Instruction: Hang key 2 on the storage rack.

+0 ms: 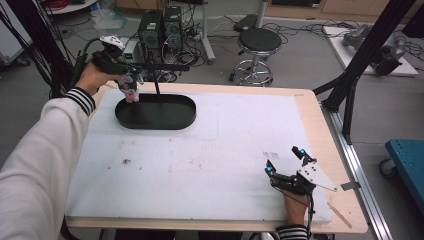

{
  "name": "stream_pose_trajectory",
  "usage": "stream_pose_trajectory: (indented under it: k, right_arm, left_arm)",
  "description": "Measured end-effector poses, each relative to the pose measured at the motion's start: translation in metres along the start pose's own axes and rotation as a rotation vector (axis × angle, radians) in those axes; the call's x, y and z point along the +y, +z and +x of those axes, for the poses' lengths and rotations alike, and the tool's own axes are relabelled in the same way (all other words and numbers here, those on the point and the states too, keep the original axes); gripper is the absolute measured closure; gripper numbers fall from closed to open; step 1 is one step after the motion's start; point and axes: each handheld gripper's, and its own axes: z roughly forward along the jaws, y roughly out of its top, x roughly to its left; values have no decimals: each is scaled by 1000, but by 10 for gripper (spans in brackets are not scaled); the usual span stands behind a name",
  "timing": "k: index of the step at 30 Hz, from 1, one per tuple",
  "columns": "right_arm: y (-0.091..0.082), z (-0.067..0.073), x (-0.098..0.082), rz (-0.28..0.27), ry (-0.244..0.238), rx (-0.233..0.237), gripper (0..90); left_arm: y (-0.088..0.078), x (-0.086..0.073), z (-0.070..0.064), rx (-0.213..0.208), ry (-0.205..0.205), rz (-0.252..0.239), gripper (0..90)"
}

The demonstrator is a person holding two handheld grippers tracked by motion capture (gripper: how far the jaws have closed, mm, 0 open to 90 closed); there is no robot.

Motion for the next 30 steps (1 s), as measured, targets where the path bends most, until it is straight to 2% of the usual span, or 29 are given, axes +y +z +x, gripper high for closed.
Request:
stream_pose_trajectory:
  k: [2,13,16,20,23,24,25,26,28,29,30]
  right_arm:
    - [0,-1,0,-5,-10,-3,8]
    - [0,-1,0,-1,-1,-2,8]
    - [0,-1,0,-2,-2,-3,8]
    - [0,-1,0,-1,-1,-3,8]
    - [0,-1,0,0,0,0,7]
    - [0,-1,0,0,-1,0,8]
    - [0,0,0,0,-2,0,8]
    - [0,0,0,-1,-3,0,7]
    - [0,0,0,0,-1,0,7]
    - [0,-1,0,-1,-1,1,8]
    - [0,-1,0,-1,-2,-1,8]
  left_arm:
    - [1,0,1,0,-6,-3,880]
    - [7,-2,5,10,-16,-19,877]
    - [8,-2,5,31,-22,-17,861]
    - [5,-2,6,59,-27,-29,795]
    - [1,-1,6,86,-24,-22,710]
    - [0,-1,6,94,-37,-33,643]
    - [-1,0,6,101,-46,-40,530]
    - [-4,1,5,94,-61,-67,462]
    - [-8,2,3,90,-61,-103,316]
    - [-11,3,2,85,-65,-119,237]
    - [-14,3,0,57,-67,-150,179]
